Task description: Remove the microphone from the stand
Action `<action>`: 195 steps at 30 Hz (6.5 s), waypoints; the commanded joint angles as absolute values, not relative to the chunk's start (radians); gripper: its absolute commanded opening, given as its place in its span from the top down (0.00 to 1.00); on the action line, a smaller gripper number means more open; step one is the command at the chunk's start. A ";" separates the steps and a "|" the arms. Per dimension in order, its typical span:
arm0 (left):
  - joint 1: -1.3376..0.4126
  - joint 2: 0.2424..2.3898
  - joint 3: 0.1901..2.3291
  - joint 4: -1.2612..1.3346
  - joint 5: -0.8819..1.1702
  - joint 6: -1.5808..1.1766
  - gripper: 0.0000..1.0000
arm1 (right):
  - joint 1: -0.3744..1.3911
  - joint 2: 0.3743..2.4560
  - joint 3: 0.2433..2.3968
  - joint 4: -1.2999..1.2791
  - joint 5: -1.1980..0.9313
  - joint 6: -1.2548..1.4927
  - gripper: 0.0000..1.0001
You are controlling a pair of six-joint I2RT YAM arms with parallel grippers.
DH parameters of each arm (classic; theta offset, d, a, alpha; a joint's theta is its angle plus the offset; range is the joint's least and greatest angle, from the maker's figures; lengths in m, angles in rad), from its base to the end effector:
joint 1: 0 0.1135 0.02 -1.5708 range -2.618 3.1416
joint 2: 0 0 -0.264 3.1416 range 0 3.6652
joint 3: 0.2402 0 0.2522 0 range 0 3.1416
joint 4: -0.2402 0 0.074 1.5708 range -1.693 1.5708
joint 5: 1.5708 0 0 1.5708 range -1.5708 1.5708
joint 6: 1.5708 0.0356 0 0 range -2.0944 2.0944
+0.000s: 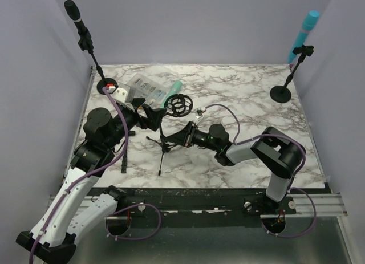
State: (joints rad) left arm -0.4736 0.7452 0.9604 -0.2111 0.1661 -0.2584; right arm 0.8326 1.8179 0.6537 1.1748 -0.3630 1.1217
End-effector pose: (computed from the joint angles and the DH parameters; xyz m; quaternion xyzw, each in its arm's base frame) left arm 0.1411 -0.0789 0.4039 0.1340 0.6928 -0.3074 0.6384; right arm 0.2220 0.2628 0.1694 -0.0273 0.7031 0.6506 0.2859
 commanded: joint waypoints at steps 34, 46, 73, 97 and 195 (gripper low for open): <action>-0.478 0.712 0.957 -0.206 0.106 -0.241 0.01 | 0.968 1.654 0.714 0.720 0.090 0.593 0.64; -0.477 0.706 0.962 -0.209 0.112 -0.242 0.01 | 0.936 1.630 0.722 0.766 -0.076 1.040 0.20; -0.478 0.699 0.963 -0.210 0.126 -0.245 0.01 | 0.871 1.889 0.756 1.193 -0.284 1.306 0.45; -0.478 0.699 0.960 -0.207 0.114 -0.245 0.01 | 0.885 1.815 0.731 0.874 -0.075 0.817 0.99; -0.478 0.763 0.975 -0.232 0.096 -0.277 0.02 | 1.014 1.141 0.726 0.279 0.041 0.621 0.00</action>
